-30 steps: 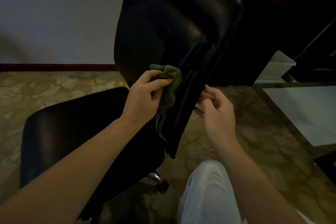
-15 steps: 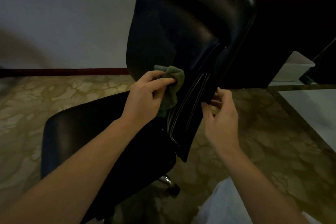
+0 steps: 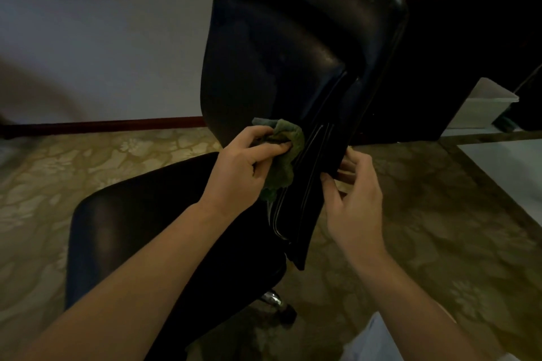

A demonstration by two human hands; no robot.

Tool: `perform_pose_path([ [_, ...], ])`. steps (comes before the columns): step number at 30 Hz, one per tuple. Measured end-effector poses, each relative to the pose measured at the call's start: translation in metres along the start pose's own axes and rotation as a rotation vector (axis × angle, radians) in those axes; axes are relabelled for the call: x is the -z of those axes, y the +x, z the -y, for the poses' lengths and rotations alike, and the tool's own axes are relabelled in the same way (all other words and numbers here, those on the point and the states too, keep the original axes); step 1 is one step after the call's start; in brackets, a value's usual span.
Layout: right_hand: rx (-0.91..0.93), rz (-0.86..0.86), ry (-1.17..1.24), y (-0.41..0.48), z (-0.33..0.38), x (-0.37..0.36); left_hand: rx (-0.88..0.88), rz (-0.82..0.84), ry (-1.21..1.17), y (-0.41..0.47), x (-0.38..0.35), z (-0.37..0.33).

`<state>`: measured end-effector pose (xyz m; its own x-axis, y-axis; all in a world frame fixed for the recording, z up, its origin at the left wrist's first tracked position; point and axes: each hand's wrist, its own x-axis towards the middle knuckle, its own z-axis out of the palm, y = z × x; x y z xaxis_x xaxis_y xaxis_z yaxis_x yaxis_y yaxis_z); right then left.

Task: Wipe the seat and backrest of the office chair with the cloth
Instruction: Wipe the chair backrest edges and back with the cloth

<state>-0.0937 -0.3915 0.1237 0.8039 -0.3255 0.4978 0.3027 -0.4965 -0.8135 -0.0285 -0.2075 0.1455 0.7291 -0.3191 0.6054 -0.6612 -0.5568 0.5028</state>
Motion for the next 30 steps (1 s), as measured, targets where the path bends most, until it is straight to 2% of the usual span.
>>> perform_pose_path([
  [5,0.006,0.006,0.012,-0.001,0.001,0.0,0.049,0.067,-0.012,-0.009,0.014,0.01],
  [10,0.023,-0.018,0.0,-0.003,0.0,-0.001,0.084,-0.105,-0.083,0.002,0.027,-0.004],
  [13,0.004,-0.015,-0.016,-0.003,-0.001,-0.002,0.055,-0.142,-0.122,0.016,0.029,-0.013],
  [17,-0.008,-0.026,-0.019,-0.003,-0.001,-0.003,0.07,-0.015,-0.137,0.022,0.017,-0.02],
  [25,-0.026,-0.025,0.044,-0.004,0.002,-0.005,0.107,-0.025,-0.102,-0.002,-0.001,-0.01],
  [30,-0.011,-0.031,0.025,-0.004,0.005,-0.006,0.149,0.124,-0.062,-0.018,0.012,0.006],
])
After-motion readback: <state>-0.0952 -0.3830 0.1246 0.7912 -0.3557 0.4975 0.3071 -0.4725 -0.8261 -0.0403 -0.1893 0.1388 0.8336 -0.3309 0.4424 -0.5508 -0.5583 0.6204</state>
